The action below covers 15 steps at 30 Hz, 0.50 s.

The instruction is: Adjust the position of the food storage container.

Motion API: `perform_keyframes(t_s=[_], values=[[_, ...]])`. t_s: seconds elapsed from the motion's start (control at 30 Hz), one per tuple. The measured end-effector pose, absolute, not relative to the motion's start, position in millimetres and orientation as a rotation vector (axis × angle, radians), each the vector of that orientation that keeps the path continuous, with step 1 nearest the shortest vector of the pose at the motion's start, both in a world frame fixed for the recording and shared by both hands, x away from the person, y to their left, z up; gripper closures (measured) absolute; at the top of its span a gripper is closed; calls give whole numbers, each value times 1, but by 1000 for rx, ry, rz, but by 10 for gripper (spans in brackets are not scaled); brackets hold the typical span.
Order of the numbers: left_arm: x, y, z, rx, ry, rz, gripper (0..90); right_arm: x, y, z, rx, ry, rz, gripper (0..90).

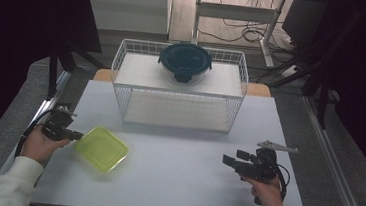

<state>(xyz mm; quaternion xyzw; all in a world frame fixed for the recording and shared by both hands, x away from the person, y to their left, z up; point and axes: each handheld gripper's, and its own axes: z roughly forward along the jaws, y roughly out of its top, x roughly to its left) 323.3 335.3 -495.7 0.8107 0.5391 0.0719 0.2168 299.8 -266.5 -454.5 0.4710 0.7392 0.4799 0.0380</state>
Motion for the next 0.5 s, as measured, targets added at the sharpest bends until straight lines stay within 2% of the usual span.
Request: perform_keyframes(t_s=[0.5], values=[[306,320,-493,2216,1484,130,900,299,-270,-450,1448,2247,1488,250]])
